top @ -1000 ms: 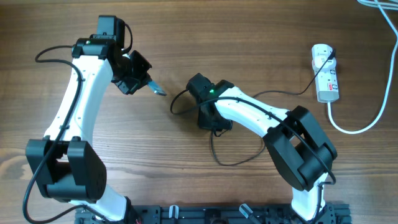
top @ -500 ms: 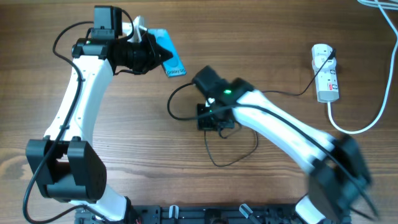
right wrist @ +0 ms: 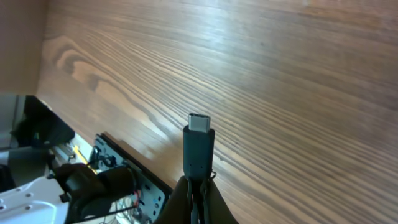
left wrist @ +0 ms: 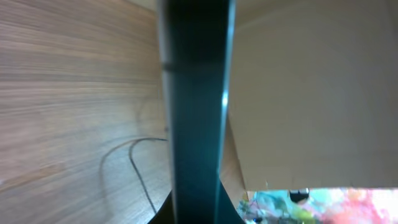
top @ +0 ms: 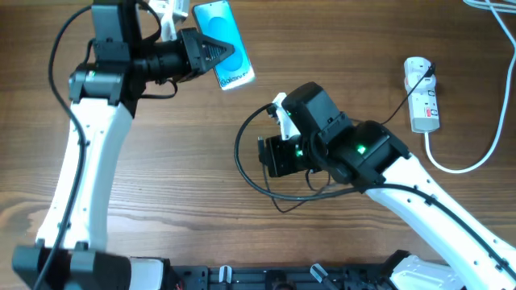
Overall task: Plug charger to phone and switch on socket
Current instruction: 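Lift the plug with the right gripper while the left raises the phone, then push the USB-C plug up into the phone's bottom port, right gripper, then lower the plugged-in phone flat onto the table with the left gripper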
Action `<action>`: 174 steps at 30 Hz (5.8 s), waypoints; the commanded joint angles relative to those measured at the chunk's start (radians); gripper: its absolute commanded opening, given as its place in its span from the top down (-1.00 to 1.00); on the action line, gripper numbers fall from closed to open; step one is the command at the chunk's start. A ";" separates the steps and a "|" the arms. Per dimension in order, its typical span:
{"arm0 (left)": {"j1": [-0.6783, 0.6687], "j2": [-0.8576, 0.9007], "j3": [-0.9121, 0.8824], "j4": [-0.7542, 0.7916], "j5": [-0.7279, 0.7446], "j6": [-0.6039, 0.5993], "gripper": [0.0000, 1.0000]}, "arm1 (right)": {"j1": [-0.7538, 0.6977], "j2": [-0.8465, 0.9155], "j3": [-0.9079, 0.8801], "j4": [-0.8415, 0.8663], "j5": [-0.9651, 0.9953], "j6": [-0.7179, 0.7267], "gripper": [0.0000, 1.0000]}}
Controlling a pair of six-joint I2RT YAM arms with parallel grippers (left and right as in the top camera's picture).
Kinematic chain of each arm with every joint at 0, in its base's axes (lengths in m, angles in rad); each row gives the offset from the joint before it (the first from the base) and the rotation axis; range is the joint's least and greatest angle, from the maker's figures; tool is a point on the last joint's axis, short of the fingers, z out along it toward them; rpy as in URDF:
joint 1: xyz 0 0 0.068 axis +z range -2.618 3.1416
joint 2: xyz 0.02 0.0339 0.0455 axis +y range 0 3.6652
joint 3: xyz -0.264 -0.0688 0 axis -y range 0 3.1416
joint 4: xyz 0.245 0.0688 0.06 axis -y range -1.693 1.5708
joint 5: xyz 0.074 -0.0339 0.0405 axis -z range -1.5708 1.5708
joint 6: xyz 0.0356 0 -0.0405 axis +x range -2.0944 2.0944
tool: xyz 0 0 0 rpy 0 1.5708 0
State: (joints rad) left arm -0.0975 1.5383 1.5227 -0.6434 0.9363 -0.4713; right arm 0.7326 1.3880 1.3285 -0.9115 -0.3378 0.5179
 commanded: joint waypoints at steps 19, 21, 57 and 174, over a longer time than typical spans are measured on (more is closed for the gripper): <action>-0.117 -0.031 0.017 -0.101 0.076 0.102 0.92 | 0.023 -0.154 -0.001 0.037 0.056 -0.039 0.91; -0.117 -0.031 0.017 -0.103 0.113 0.102 0.92 | 0.023 -0.152 -0.001 0.036 0.056 -0.035 0.91; -0.137 -0.031 0.017 -0.136 0.103 0.146 0.92 | 0.023 -0.113 -0.001 0.082 0.157 -0.002 0.92; -0.135 -0.004 0.016 -0.263 -0.341 0.115 0.92 | 0.022 -0.088 -0.001 0.101 0.172 -0.060 -0.86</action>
State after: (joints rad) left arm -0.2302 1.5215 1.5364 -0.8948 0.7128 -0.3473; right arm 0.7574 1.2972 1.3128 -0.7723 -0.1436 0.4297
